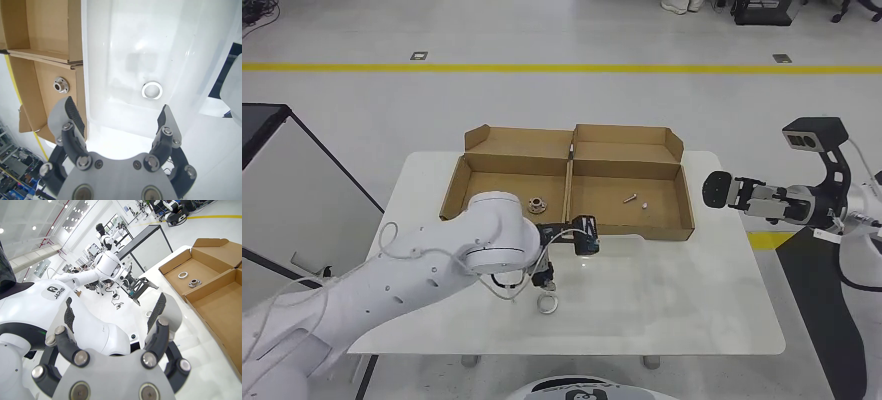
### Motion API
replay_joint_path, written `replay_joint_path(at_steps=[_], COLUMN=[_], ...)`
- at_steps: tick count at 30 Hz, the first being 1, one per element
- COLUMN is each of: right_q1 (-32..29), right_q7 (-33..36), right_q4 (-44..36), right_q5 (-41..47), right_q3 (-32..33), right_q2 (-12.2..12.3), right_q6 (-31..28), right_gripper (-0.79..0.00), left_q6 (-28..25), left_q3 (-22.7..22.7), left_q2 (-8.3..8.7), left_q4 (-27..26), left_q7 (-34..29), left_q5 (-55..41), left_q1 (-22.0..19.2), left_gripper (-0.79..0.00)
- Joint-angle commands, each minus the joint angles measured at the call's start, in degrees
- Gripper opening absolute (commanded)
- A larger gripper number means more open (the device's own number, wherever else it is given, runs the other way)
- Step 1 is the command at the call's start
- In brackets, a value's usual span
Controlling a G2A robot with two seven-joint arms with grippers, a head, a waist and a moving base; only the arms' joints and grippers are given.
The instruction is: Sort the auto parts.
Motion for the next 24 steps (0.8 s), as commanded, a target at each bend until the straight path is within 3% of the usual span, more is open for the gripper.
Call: replay_joint_path(at_steps=[1,14,18,24], right_q1=[0.0,0.0,0.0,0.0], right_q7=[0.0,0.0,0.0,0.0], right_q4=[0.0,0.0,0.0,0.0], right_q5=[0.0,0.0,0.0,0.0], right_q3=[0.0,0.0,0.0,0.0], right_q2=[0.0,0.0,0.0,0.0], right_q6=[0.0,0.0,0.0,0.0], right_gripper=[0.0,0.0,0.0,0.0], left_q6=[0.04,0.24,0.3,3.62], left_q3=[0.28,0.3,3.1,8.55], left_q2=[0.18,0.2,-0.01,-1.86], left_q4=[0.1,0.09,-1.09,-1.14], left_q7=[-0.03,0.89,-0.29,-3.61], left_q5=[-0.75,0.18,-1.04,-3.97], left_q1=[-0.27,0.12,0.21,-4.49], left_gripper=[0.0,0.0,0.0,0.0])
